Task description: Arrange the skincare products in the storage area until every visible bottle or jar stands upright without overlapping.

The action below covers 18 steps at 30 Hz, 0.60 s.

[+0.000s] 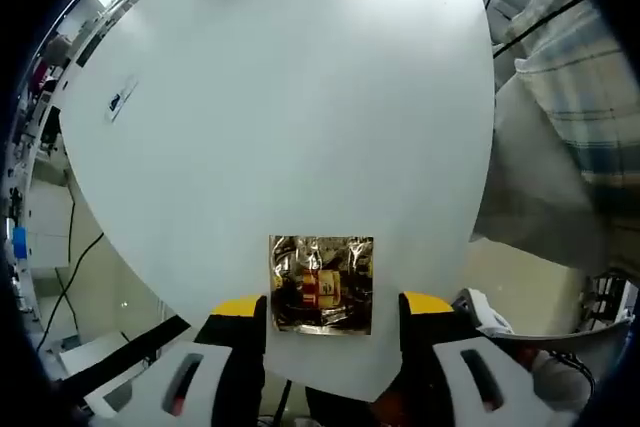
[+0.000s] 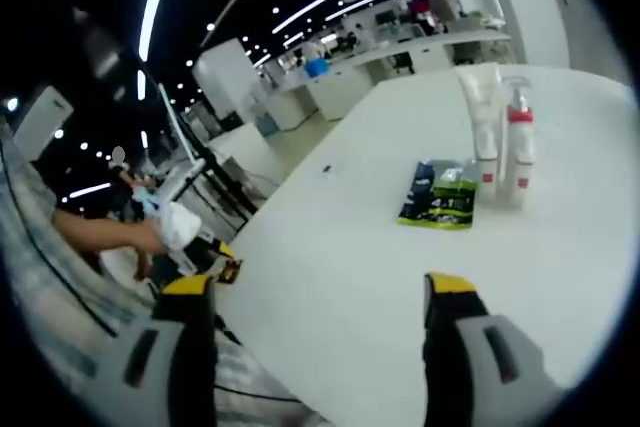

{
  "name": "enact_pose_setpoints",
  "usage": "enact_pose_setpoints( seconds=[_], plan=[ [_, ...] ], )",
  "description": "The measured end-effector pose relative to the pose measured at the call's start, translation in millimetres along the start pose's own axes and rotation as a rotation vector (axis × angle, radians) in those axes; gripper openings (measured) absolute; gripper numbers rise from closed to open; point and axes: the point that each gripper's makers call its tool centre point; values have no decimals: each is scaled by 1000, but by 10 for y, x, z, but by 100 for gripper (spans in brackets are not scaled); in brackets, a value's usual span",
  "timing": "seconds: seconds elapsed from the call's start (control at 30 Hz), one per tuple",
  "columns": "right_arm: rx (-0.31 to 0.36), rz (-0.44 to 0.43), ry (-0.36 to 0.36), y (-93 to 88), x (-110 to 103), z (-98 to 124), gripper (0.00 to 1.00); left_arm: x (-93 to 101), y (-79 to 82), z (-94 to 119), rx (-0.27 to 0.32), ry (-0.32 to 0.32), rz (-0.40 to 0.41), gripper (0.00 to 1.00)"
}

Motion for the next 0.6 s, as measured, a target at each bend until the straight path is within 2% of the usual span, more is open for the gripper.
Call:
enact_pose_setpoints(
  seconds=[0.13, 0.27, 0.3, 0.4, 0.5, 0.6],
  plan=[
    [-25, 23, 6, -26, -76, 47, 83, 23, -14, 11, -22, 4, 14, 53],
    [-8, 17, -1, 34, -104, 113, 83, 65, 3, 17, -38, 5, 15, 50],
    [4, 17, -1, 52, -104, 110, 83, 62, 5, 16, -47, 4, 9, 50],
    [-16, 9, -9, 42, -55, 70, 83, 60, 2, 15, -56, 1, -15, 49],
    [21, 2, -9, 138, -38, 68, 83, 44, 2, 19, -69, -3, -27, 47],
    [17, 0, -10, 135, -31, 51, 83, 32, -1, 19, -61, -1, -18, 46]
  ],
)
Point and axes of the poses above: the point that each gripper's makers call its tool centre point, and the gripper's own axes: z roughly backward along the fingers, x roughly to its right, y roughly out of its top, and after that the axes turned 1 degree about -z, right-handed
